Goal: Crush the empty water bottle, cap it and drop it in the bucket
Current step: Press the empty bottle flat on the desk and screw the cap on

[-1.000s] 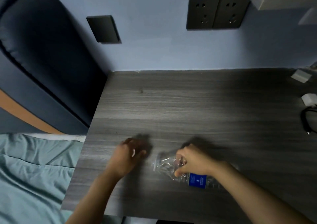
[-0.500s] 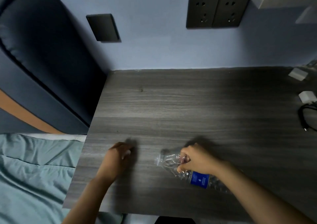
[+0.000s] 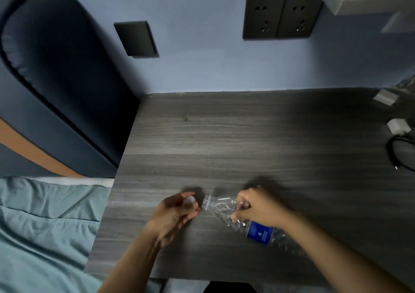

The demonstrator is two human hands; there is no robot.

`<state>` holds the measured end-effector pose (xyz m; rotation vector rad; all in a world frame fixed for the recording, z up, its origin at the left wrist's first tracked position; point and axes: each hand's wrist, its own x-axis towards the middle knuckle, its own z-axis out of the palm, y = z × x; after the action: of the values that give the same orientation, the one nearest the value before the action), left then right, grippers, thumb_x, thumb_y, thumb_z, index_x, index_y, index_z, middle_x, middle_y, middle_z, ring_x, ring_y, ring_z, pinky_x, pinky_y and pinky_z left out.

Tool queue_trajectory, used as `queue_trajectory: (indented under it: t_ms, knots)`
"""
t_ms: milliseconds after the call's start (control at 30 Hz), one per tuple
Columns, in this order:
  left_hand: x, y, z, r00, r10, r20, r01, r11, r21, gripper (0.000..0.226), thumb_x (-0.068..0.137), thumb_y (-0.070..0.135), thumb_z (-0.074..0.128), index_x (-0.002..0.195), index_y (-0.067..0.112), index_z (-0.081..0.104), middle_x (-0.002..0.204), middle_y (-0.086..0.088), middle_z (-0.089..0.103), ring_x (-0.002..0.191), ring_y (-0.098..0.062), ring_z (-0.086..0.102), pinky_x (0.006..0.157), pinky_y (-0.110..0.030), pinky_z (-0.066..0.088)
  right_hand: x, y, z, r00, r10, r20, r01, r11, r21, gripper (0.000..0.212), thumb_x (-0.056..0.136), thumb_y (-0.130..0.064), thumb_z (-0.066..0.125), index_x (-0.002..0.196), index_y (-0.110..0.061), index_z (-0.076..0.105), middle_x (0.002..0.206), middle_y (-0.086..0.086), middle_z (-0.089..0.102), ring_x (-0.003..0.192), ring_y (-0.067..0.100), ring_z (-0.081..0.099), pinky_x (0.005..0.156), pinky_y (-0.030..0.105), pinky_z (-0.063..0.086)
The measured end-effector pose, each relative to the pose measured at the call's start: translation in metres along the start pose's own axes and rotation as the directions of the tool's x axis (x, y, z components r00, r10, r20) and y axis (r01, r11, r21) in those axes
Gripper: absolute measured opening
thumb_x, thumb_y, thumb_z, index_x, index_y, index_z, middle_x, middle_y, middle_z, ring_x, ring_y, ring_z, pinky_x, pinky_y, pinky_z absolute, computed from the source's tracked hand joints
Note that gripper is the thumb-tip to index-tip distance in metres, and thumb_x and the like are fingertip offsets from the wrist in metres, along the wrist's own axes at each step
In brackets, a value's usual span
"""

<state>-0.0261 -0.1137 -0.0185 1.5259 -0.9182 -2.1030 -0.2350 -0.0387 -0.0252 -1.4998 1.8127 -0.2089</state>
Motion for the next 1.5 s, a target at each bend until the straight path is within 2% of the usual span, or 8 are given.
queue_trajectory:
  t_ms: [100, 233, 500, 633, 867, 1133, 1367, 1500]
  knots:
    - [-0.005, -0.002, 0.008, 1.0, -0.01, 0.023, 0.01, 0.999, -0.04, 0.012, 0.087, 0.004, 0.053, 0.083, 0.002, 0.064, 0.064, -0.007, 0.071, 0.056, -0.012, 0.066, 0.055, -0.018, 0.056, -0.001, -0.003, -0.001, 1.0, -0.006, -0.027, 0.006, 1.0, -0.022, 0.034, 0.071, -0.047, 0.072, 0.088, -0.019, 0.066, 0.084, 0.001, 0.072, 0.072, 0.015, 0.065, 0.066, 0.032, 0.052]
    - [-0.008, -0.003, 0.015, 0.997, 0.029, 0.073, -0.03, 1.0, 0.005, 0.018, 0.083, 0.013, 0.059, 0.095, 0.002, 0.065, 0.082, -0.01, 0.066, 0.071, -0.016, 0.058, 0.064, -0.025, 0.045, -0.003, -0.008, -0.001, 0.999, -0.018, -0.043, 0.016, 0.998, -0.054, 0.033, 0.072, -0.047, 0.071, 0.087, -0.017, 0.067, 0.084, 0.003, 0.072, 0.073, 0.017, 0.065, 0.068, 0.035, 0.053]
    - [-0.015, -0.01, 0.025, 0.991, 0.065, 0.113, -0.057, 0.996, -0.075, 0.012, 0.084, 0.012, 0.057, 0.085, 0.005, 0.066, 0.065, 0.0, 0.07, 0.063, -0.014, 0.049, 0.06, -0.024, 0.04, -0.01, -0.013, -0.002, 0.996, -0.019, -0.093, 0.007, 0.992, -0.129, 0.029, 0.076, -0.045, 0.068, 0.084, -0.017, 0.064, 0.082, 0.005, 0.072, 0.071, 0.02, 0.065, 0.065, 0.036, 0.053]
    - [-0.021, -0.007, 0.028, 0.988, 0.114, 0.1, -0.129, 0.978, 0.165, 0.025, 0.09, 0.023, 0.049, 0.086, 0.003, 0.063, 0.057, 0.003, 0.067, 0.058, -0.012, 0.052, 0.051, -0.018, 0.046, -0.014, -0.016, -0.002, 0.992, -0.048, -0.115, 0.022, 0.976, -0.218, 0.032, 0.079, -0.048, 0.064, 0.088, -0.017, 0.063, 0.084, 0.002, 0.072, 0.073, 0.017, 0.065, 0.068, 0.034, 0.054]
    - [-0.029, 0.002, 0.026, 0.981, 0.175, 0.084, -0.191, 0.795, 0.576, 0.054, 0.09, 0.048, 0.036, 0.093, 0.003, 0.065, 0.075, -0.012, 0.06, 0.066, -0.016, 0.052, 0.07, -0.027, 0.042, -0.02, -0.02, -0.005, 0.984, -0.079, -0.16, 0.033, 0.962, -0.27, 0.032, 0.081, -0.049, 0.061, 0.088, -0.018, 0.061, 0.086, 0.004, 0.07, 0.076, 0.02, 0.062, 0.065, 0.03, 0.044]
    - [-0.031, 0.013, 0.02, 0.982, 0.112, 0.152, -0.169, 0.883, 0.438, 0.03, 0.09, 0.025, 0.05, 0.078, 0.002, 0.065, 0.071, -0.009, 0.058, 0.061, -0.013, 0.05, 0.057, -0.021, 0.043, -0.021, -0.017, -0.005, 0.987, -0.079, -0.138, 0.045, 0.97, -0.237, 0.031, 0.082, -0.047, 0.061, 0.091, -0.018, 0.062, 0.086, 0.004, 0.071, 0.074, 0.018, 0.063, 0.073, 0.037, 0.055]
    - [-0.033, 0.011, 0.014, 0.944, 0.162, 0.288, -0.298, 0.793, 0.532, 0.034, 0.087, 0.003, 0.053, 0.121, 0.009, 0.057, 0.098, -0.011, 0.065, 0.086, -0.013, 0.059, 0.081, -0.019, 0.049, -0.021, -0.006, -0.007, 0.992, -0.06, -0.115, 0.04, 0.985, -0.165, 0.031, 0.077, -0.046, 0.067, 0.085, -0.017, 0.065, 0.081, 0.003, 0.072, 0.07, 0.016, 0.065, 0.063, 0.032, 0.053]
    - [-0.033, 0.016, 0.016, 0.954, 0.165, 0.25, -0.269, 0.84, 0.47, 0.028, 0.086, 0.011, 0.056, 0.113, 0.008, 0.062, 0.096, -0.008, 0.067, 0.083, -0.01, 0.063, 0.074, -0.014, 0.053, -0.022, -0.008, -0.009, 0.992, -0.059, -0.115, 0.042, 0.989, -0.145, 0.031, 0.078, -0.046, 0.066, 0.086, -0.016, 0.064, 0.082, 0.002, 0.072, 0.071, 0.016, 0.065, 0.065, 0.034, 0.056]
